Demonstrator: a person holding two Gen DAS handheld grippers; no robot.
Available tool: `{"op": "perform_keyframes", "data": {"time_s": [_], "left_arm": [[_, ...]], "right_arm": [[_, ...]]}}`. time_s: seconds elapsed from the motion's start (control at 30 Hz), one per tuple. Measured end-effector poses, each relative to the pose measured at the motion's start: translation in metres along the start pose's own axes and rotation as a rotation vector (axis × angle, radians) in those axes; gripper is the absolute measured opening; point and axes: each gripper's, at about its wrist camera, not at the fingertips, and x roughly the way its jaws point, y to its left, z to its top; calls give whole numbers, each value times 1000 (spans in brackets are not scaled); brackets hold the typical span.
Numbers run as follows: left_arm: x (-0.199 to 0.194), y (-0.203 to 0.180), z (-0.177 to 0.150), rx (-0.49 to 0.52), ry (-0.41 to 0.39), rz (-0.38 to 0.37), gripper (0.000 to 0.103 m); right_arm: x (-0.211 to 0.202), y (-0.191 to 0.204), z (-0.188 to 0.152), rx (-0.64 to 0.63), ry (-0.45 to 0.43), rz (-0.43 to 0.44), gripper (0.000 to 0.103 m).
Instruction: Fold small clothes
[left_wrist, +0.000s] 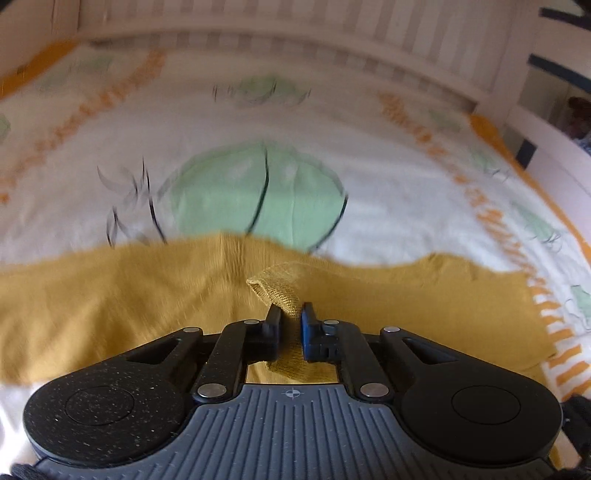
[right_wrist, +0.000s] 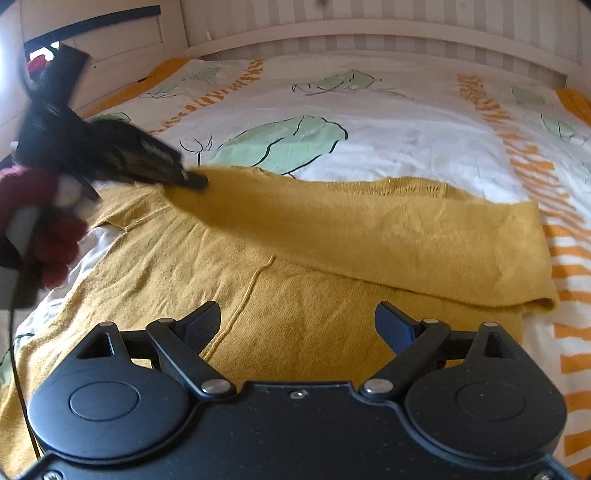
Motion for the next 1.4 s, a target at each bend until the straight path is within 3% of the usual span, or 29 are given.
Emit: {"op": "perform_keyframes", "data": {"time_s": [0.2, 0.53, 0.73, 0.77, 0.9, 1.1, 1.4], "left_arm": [[-18, 28, 20, -1, -35, 48, 10], [20, 52, 0, -1, 78, 131, 10], [36, 62, -15, 18, 130, 212, 18], [36, 65, -17, 18, 133, 218, 24], [34, 71, -24, 12, 109, 214, 32], [36, 70, -33, 53, 78, 228, 43], [34, 55, -53, 120, -43, 329, 61]], "right_arm": [[0, 2, 0, 4, 7, 1, 92], [8, 0, -5, 15, 70, -10, 92], [17, -4, -10, 37, 126, -22, 95], [18, -3, -11, 32, 128, -24, 96], [20, 1, -14, 10, 136, -21, 102], [24, 7, -17, -28, 136, -46, 103], [24, 14, -28, -40, 72, -79, 103]]}}
